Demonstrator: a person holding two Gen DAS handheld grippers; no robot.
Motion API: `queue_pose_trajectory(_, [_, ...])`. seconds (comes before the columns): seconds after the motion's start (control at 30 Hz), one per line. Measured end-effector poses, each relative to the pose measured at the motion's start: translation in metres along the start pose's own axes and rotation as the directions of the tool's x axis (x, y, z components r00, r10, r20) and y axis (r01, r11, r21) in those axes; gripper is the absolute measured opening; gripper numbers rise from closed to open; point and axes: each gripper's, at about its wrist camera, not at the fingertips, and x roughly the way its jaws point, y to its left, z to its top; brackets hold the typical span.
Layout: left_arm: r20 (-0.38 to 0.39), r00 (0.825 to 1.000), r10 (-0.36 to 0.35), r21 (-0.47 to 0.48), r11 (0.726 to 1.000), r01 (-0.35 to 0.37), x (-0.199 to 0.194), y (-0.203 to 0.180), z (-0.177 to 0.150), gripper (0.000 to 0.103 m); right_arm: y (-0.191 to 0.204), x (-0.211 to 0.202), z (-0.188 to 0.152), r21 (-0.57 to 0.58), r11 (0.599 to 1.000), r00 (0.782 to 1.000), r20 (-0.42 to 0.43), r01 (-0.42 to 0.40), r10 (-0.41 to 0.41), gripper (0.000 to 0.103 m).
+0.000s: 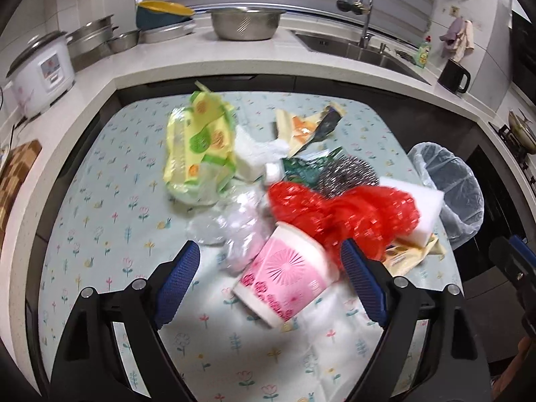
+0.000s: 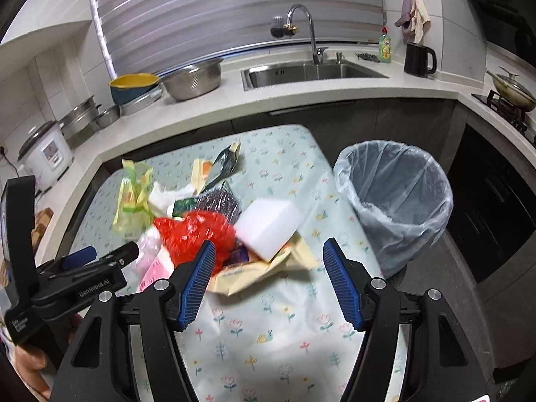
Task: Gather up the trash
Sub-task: 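Return both tools to the pile, left toward clear bags, right toward red bag, then grasp clear plastic bags with the left tool while the right tool grasps the red bag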
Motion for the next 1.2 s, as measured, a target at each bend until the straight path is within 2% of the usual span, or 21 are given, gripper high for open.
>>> queue_pose_trajectory(0.33, [-0.058, 0.998, -0.006, -0.097, 0.995, 0.0, 0.022, 0.038, -0.017, 0.082, 0.027, 0.032, -0.017, -0.011, 0.999, 0.996, -0.07, -0.053, 0.052, 0.064])
queue_pose_trajectory(0.47, [-0.069, 0.998, -0.005, -0.127, 0.992, -0.003, 0.03, 0.048, -0.018, 0.086, 0.04, 0.05, -0.017, -0.007, 0.997, 0.993, -0.093, -0.078, 0.077, 0.064])
queue_pose_trajectory(0.93, [-0.156, 0.987, -0.041, -0.201, 0.98, 0.009, 0.077, 0.06, -0.012, 0.085, 0.06, 0.107, -0.011, 0.018, 0.994, 0.982, -0.152, -0.11, 0.111, 0.064])
queue_pose_trajectory(0.97, [-0.159, 0.986, -0.05, -0.21, 0.978, 0.016, 0.08, 0.06, -0.012, 0.082, 0.06, 0.11, -0.011, 0.022, 0.993, 0.981, -0.155, -0.115, 0.117, 0.062])
queue_pose_trajectory(1.0, [-0.158, 0.986, -0.059, -0.215, 0.976, 0.024, 0.082, 0.061, -0.011, 0.08, 0.06, 0.112, -0.012, 0.025, 0.992, 0.979, -0.158, -0.124, 0.126, 0.056])
queue_pose_trajectory(1.07, [-0.166, 0.984, -0.072, -0.22, 0.975, 0.034, 0.087, 0.061, -0.011, 0.067, 0.06, 0.116, -0.012, 0.028, 0.99, 0.975, -0.172, -0.14, 0.143, 0.038])
queue_pose_trajectory(1.2, [-0.179, 0.978, -0.109, -0.217, 0.974, 0.069, 0.09, 0.059, -0.009, 0.048, 0.062, 0.114, -0.012, 0.014, 0.988, 0.973, -0.168, -0.155, 0.155, 0.021])
